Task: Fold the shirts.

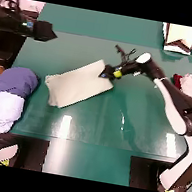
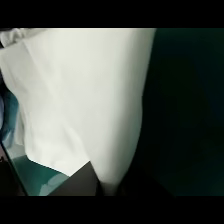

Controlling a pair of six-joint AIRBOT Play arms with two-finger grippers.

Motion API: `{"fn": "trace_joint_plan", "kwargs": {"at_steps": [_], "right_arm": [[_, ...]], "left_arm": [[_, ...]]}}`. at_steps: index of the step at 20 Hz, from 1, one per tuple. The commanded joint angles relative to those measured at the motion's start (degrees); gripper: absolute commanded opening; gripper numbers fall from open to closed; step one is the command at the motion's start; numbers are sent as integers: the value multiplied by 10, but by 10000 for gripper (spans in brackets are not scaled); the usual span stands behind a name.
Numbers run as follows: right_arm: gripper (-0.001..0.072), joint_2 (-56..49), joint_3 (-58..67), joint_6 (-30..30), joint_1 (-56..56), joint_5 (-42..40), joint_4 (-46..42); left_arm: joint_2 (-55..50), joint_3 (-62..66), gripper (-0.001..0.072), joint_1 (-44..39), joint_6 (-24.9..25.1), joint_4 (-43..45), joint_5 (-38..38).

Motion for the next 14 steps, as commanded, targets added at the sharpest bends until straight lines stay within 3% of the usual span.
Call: {"fn": "trace_joint_plan", "kwargs": {"at_steps": [1, 6, 14], "right_arm": [[21, 51, 36, 38, -74, 3, -76], [21, 145, 36, 94, -279, 29, -181], [21, 188, 37, 120, -564, 18, -183]], "left_arm": [[0, 0, 21, -82, 0, -1, 19], [0, 0, 22, -169, 1, 4, 61], [0, 0, 22, -184, -7, 3, 99]]}}
